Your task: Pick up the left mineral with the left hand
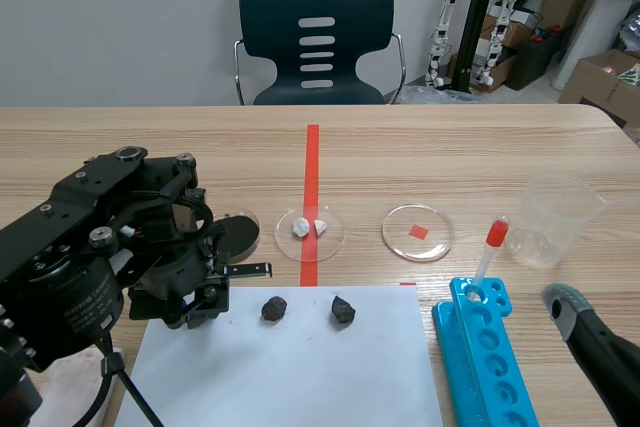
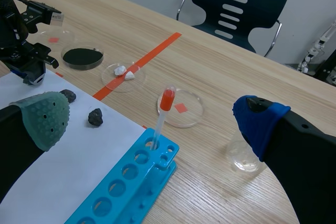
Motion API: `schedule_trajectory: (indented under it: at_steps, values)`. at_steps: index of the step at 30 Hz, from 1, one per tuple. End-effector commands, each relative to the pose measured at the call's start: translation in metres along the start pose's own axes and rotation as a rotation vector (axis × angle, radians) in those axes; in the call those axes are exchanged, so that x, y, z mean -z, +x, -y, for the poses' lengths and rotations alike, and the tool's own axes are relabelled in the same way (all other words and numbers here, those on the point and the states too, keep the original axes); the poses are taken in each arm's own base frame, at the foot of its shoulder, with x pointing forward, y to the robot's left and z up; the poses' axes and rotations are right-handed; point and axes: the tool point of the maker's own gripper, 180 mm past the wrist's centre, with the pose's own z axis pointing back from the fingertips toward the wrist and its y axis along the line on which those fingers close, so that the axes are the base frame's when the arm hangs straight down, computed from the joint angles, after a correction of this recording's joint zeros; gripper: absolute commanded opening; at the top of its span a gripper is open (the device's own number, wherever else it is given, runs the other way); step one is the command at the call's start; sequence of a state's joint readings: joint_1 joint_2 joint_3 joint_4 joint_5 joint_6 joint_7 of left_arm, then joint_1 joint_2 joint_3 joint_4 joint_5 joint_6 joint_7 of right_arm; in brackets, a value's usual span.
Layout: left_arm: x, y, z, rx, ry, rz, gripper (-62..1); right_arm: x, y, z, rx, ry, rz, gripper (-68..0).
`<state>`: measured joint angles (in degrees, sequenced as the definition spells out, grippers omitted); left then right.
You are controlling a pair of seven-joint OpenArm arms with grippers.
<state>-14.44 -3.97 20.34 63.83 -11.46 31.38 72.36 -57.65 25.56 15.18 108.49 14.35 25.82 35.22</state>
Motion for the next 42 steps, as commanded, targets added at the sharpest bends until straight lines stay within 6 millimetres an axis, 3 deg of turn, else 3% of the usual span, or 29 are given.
schedule_trajectory:
  at_steps: [1, 8, 14, 21, 28, 35, 42]
  values:
    - [-0.006, 0.021, 0.002, -0.003, -0.007, 0.093, -49.2, 0.003, 0.009, 0.001, -0.009, 0.006, 0.032, 0.4]
    - [-0.020, 0.043, -0.001, 0.003, -0.022, 0.316, -49.2, 0.003, 0.009, 0.001, -0.009, 0.006, 0.032, 0.4]
    - [-0.049, 0.056, -0.009, 0.017, -0.038, 0.505, -49.2, 0.003, 0.009, 0.001, -0.009, 0.006, 0.032, 0.4]
    - [-0.078, 0.057, -0.018, 0.095, -0.062, 0.668, -49.2, 0.003, 0.009, 0.001, -0.009, 0.006, 0.032, 0.4]
    - [-0.123, 0.038, 0.021, 0.336, -0.325, 0.869, -49.2, 0.003, 0.009, 0.001, -0.009, 0.006, 0.032, 0.4]
    - [-0.171, -0.002, 0.059, 0.576, -0.596, 1.032, -49.2, 0.003, 0.009, 0.001, -0.009, 0.006, 0.032, 0.4]
    - [-0.198, -0.024, 0.062, 0.630, -0.726, 1.123, -49.2, 0.003, 0.009, 0.001, -0.009, 0.006, 0.032, 0.4]
